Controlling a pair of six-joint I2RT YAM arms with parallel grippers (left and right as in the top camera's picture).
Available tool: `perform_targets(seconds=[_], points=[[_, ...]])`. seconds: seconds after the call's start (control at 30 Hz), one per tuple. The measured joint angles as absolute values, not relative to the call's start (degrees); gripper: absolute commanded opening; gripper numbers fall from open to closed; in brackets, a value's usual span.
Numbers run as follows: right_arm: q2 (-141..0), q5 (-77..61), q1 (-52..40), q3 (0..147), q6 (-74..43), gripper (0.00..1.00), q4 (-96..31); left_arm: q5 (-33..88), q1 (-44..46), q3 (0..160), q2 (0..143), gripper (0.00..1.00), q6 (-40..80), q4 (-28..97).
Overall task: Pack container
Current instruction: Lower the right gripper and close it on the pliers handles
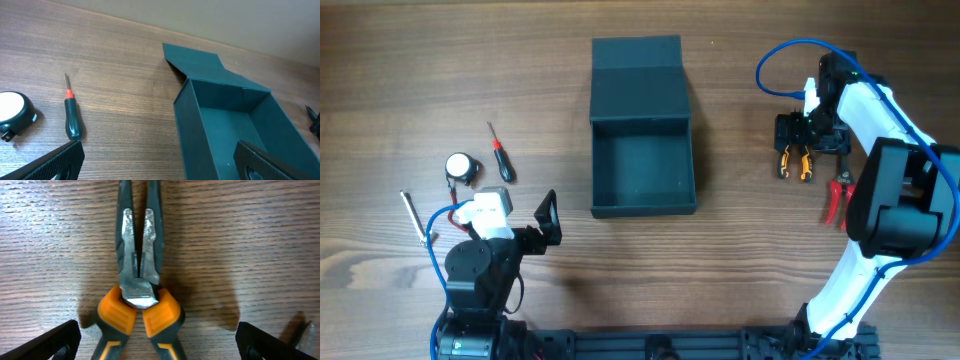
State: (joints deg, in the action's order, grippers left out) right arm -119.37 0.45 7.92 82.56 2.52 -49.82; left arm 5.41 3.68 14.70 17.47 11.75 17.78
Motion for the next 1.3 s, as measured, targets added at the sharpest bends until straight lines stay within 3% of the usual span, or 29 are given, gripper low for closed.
perform_targets(seconds=[0.37,0.57,0.67,0.77,0.97,1.2,1.3], points=[[-118.7,-1.2,7.9,80.7,2.9,0.98,-47.0,5.4,3.7,14.7,17.5,1.00,11.7,17.8],[-118.7,-0.8,8.0,80.6,2.9,0.71,-46.9,5.4,3.7,14.7,17.5,1.00,11.7,17.8],[-118.7,-0.8,8.1,80.5,2.9,0.67,-46.9,5.4,3.7,14.7,17.5,1.00,11.7,17.8],[-118.7,-0.8,8.1,80.5,3.0,0.54,-46.9,5.4,3.7,14.7,17.5,1.00,11.7,17.8],[-118.7,-0.9,8.1,80.4,2.9,0.46,-46.9,5.4,3.7,14.7,17.5,1.00,11.7,17.8],[-118.7,-1.1,8.1,80.4,2.9,0.43,-46.8,5.4,3.7,14.7,17.5,1.00,11.7,17.8],[-118.7,-1.3,8.1,80.4,2.9,0.32,-46.8,5.4,3.7,14.7,17.5,1.00,11.7,17.8]])
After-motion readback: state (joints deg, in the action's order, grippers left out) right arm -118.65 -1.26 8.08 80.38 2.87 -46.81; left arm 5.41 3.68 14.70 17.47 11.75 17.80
